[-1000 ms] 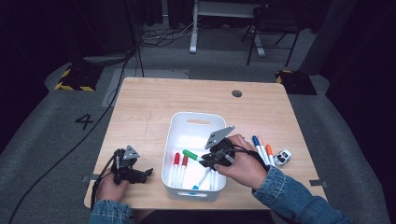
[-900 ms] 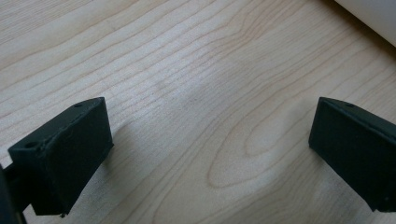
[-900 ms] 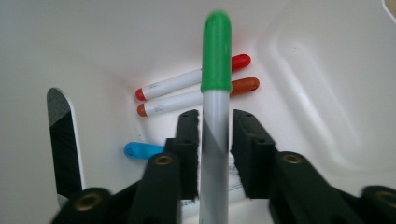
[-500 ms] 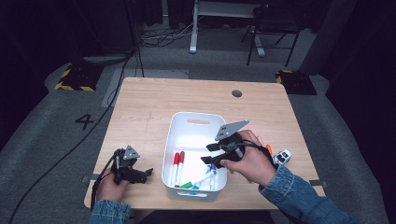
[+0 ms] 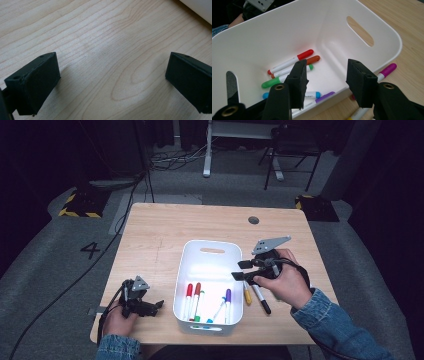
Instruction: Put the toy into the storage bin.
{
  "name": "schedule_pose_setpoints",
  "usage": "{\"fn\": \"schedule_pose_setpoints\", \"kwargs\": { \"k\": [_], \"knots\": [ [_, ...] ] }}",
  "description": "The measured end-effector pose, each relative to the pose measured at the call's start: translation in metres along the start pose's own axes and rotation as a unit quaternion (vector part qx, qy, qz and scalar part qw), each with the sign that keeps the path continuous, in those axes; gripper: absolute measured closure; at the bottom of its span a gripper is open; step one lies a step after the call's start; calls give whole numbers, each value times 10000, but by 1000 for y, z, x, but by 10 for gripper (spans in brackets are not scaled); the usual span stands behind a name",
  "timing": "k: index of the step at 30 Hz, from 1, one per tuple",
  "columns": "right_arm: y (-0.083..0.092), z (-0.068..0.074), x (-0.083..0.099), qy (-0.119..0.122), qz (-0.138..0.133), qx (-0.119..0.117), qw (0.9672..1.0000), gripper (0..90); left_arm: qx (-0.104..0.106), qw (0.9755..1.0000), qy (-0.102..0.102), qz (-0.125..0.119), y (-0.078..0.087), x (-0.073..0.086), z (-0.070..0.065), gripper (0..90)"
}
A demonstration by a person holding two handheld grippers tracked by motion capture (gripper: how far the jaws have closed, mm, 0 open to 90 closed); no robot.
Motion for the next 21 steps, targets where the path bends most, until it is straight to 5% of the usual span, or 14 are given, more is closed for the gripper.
{"fn": "schedule_pose_setpoints", "kwargs": {
  "k": [12, 21],
  "knots": [
    [19, -35, 22, -413, 50, 408, 9983, 577, 18, 10000, -23, 1, -1, -1, 1, 0],
    [9, -57, 57, -802, 451, 652, 9936, 637, -22, 10000, 70, 20, -2, -1, 3, 0]
  ]
}}
Point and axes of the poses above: each handheld gripper's, and its own axes: y roughly backward along the jaws, x roughly out of its underside, z roughly to its left, the point moved 7 cm from there along -y, roughly forward along the jaws, and after that the axes turned 14 degrees about -x, right-handed, at the moved point
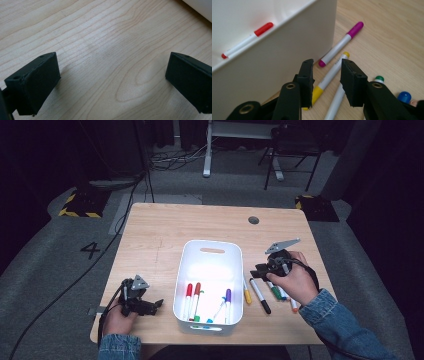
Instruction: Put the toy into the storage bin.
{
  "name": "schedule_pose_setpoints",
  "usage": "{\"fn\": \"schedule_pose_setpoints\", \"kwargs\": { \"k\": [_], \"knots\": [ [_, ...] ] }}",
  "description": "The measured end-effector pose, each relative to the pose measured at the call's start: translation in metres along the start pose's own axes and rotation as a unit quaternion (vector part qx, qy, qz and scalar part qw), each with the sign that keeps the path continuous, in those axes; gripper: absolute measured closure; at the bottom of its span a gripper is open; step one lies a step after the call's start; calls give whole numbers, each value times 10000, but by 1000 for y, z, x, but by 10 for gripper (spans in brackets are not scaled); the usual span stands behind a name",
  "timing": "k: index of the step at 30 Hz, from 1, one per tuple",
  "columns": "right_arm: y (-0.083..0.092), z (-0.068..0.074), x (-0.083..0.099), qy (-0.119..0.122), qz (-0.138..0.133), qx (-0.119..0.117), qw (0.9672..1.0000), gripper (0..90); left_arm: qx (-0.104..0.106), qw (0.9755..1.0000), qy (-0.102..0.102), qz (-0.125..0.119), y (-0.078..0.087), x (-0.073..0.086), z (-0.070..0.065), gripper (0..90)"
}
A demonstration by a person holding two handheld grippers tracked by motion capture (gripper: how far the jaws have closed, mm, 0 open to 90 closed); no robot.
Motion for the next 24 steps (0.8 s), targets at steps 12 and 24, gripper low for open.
{"fn": "schedule_pose_setpoints", "kwargs": {
  "k": [12, 24],
  "knots": [
    [-27, -17, 34, -354, 539, 170, 9978, 659, 3, 10000, 4, 6, 0, 0, 0, 0],
    [-45, -25, 64, -595, 1021, 218, 9928, 681, -12, 10000, 17, 4, 0, 0, 0, 0]
  ]
}}
Point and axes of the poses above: each handheld gripper's, and its own axes: y roughly backward along the jaws, x roughly out of its underside, z roughly to its left, the point moved 7 cm from there along -y, roughly forward along the jaws, and after that the axes turned 14 degrees about -x, right-handed, at the moved point
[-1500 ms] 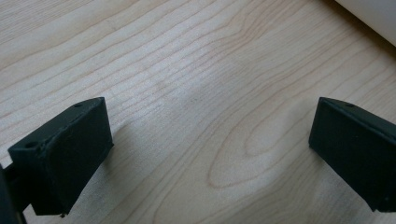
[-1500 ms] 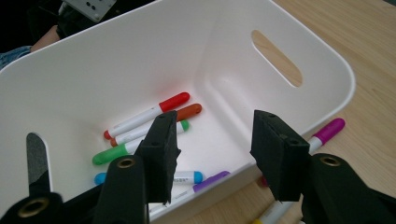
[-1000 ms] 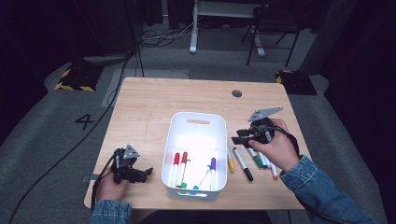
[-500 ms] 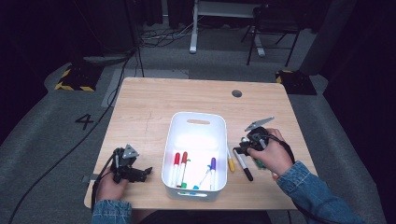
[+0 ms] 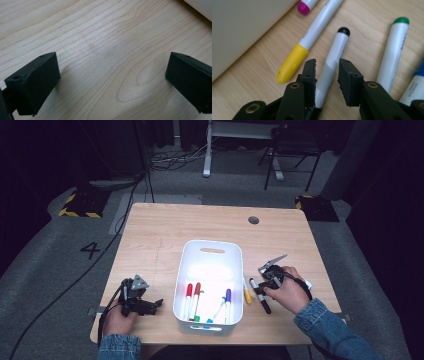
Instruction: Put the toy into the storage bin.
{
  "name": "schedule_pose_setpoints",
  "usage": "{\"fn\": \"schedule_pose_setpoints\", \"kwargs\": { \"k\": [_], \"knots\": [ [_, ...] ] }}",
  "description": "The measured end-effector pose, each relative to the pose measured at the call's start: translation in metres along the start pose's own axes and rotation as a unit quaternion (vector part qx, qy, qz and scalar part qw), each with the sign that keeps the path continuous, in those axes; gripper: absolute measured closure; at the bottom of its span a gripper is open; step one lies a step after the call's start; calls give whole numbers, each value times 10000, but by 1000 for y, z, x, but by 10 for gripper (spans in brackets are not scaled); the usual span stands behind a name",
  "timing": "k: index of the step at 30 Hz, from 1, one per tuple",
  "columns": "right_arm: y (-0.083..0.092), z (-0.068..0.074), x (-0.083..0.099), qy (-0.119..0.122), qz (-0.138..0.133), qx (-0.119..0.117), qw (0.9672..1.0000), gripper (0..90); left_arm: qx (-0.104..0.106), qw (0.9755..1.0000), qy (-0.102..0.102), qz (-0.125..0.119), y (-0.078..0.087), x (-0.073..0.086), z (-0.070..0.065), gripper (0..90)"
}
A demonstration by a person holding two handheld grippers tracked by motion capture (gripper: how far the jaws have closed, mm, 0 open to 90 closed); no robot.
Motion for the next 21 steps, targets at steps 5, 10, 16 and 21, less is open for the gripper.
{"fn": "schedule_pose_setpoints", "kwargs": {
  "k": [5, 10, 16, 21],
  "knots": [
    [-6, -2, 8, -79, 118, 102, 9998, 708, 1, 10000, 0, 1, 0, 0, 0, 0],
    [-8, -3, 12, -173, 104, 240, 9995, 765, -3, 10000, -5, 1, 0, 0, 0, 0],
    [-7, -5, 12, -323, -77, 281, 9991, 770, -4, 10000, 6, 1, 0, 0, 0, 0],
    [1, -5, 10, -299, -186, 238, 9991, 771, -4, 10000, 7, 2, 0, 0, 0, 0]
  ]
}}
Point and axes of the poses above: each handheld gripper's, and its own axes: y roughly backward along the jaws, x roughly out of its underside, z roughly to its left, the point moved 7 cm from there along -y, roughly forward along the jaws, and after that the axes turned 14 degrees about -x, right-handed, at the moved point
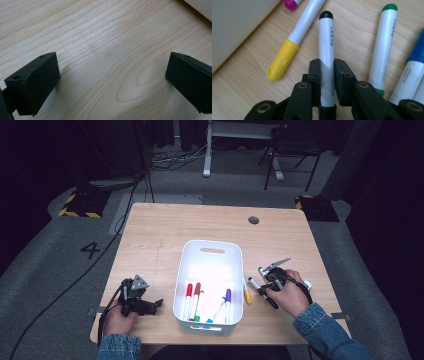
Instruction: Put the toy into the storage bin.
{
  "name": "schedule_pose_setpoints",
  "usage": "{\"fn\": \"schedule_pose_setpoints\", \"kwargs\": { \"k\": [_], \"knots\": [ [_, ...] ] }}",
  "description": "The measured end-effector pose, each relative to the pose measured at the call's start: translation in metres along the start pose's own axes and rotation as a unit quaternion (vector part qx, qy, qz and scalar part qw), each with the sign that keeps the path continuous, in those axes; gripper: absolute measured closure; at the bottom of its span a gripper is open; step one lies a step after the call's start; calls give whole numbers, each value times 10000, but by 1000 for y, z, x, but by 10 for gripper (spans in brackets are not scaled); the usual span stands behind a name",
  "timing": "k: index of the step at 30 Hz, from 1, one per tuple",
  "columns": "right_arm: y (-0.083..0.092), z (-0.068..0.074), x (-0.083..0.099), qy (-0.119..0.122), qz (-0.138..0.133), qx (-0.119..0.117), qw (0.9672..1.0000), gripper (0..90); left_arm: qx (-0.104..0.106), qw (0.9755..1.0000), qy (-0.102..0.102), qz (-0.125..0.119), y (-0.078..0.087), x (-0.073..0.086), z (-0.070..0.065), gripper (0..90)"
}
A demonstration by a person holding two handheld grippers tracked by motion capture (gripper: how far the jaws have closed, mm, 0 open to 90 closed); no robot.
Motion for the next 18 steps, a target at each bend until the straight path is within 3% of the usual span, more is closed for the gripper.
{"fn": "schedule_pose_setpoints", "kwargs": {
  "k": [10, 18],
  "knots": [
    [21, 9, -10, 71, -200, -124, 9997, 771, -5, 10000, 5, 3, 0, 0, 0, 0],
    [41, 23, -21, 306, -403, -281, 9983, 771, -1, 10000, -6, 7, 0, 0, 0, 0]
  ]
}}
Point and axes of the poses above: each handheld gripper's, and its own axes: y roughly backward along the jaws, x roughly out of its underside, z roughly to its left, the point moved 7 cm from there along -y, roughly forward along the jaws, and after that the axes turned 14 degrees about -x, right-handed, at the moved point
